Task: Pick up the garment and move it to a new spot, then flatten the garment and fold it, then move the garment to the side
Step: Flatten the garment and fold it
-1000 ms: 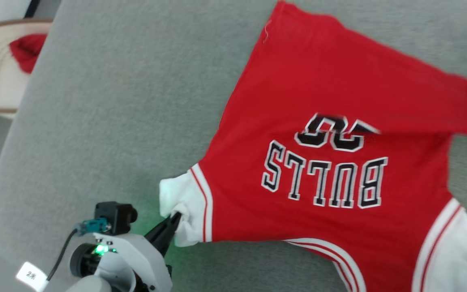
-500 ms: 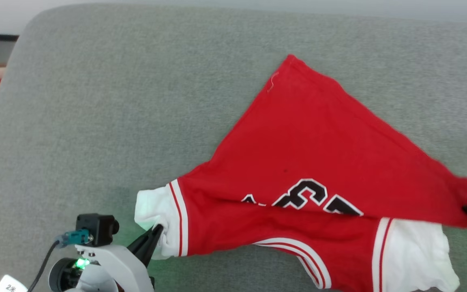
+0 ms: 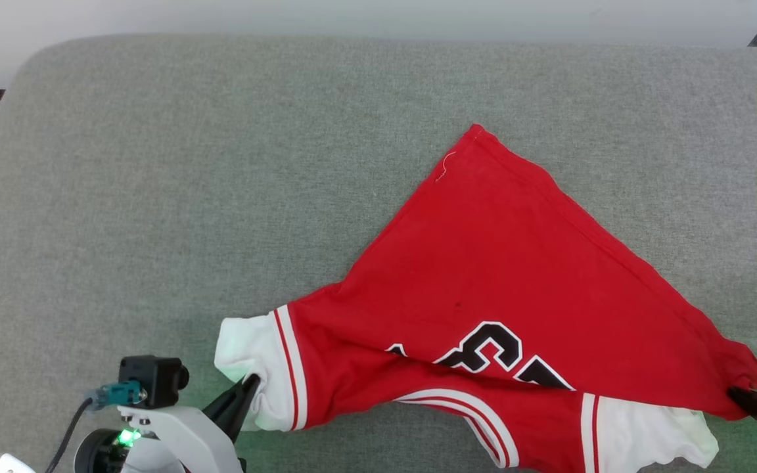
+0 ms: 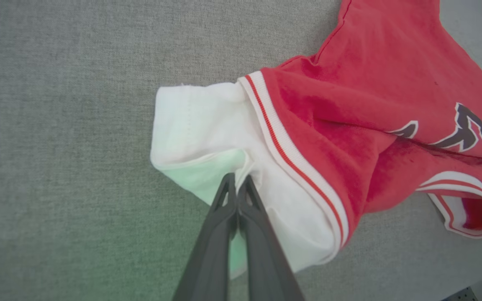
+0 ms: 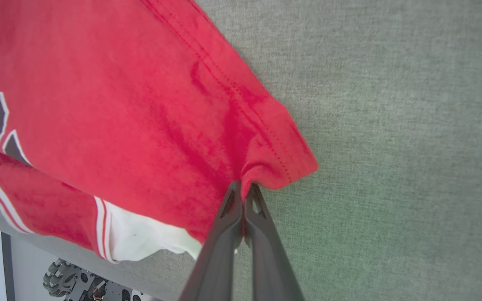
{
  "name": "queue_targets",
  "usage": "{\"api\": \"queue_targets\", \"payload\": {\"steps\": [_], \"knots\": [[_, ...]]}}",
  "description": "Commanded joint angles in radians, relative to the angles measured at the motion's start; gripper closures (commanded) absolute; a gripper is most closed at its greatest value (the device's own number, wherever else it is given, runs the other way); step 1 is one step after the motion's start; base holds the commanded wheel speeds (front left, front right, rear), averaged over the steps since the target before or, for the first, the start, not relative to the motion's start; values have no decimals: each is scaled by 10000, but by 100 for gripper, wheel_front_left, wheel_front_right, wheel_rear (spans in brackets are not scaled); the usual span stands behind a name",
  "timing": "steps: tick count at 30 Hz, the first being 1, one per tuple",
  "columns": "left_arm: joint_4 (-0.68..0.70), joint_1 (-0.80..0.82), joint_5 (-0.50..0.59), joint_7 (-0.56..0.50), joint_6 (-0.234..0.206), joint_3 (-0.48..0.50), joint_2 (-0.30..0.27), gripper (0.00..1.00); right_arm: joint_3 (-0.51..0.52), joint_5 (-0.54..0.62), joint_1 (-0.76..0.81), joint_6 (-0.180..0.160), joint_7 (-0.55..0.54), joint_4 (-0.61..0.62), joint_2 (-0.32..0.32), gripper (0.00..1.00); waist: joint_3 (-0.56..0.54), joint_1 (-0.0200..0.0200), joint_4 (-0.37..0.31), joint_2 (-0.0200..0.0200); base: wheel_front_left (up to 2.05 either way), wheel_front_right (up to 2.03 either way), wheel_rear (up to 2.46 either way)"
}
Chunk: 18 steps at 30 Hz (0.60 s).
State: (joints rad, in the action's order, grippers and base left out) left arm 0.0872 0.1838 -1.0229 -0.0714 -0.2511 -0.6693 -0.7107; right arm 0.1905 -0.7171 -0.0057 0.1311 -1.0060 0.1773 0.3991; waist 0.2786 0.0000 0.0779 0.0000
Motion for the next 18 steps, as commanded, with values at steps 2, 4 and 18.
{"api": "queue_targets", "payload": {"steps": [2,4,18], "knots": [[9,-51,-77,3,-36,11,-21,100,74,106,39,-6,72,-68,-133,0,-47,0,-16,0,0,0,0],[-5,-72,-79,12,-45,8,-15,100,124,72,-19,-6,58,11,-218,0,-81,0,-19,0,0,0,0],[33,40,15,49,10,-128,188,100,-103,184,-937,-6,200,2140,-124,0,-97,0,258,0,0,0,0]]}}
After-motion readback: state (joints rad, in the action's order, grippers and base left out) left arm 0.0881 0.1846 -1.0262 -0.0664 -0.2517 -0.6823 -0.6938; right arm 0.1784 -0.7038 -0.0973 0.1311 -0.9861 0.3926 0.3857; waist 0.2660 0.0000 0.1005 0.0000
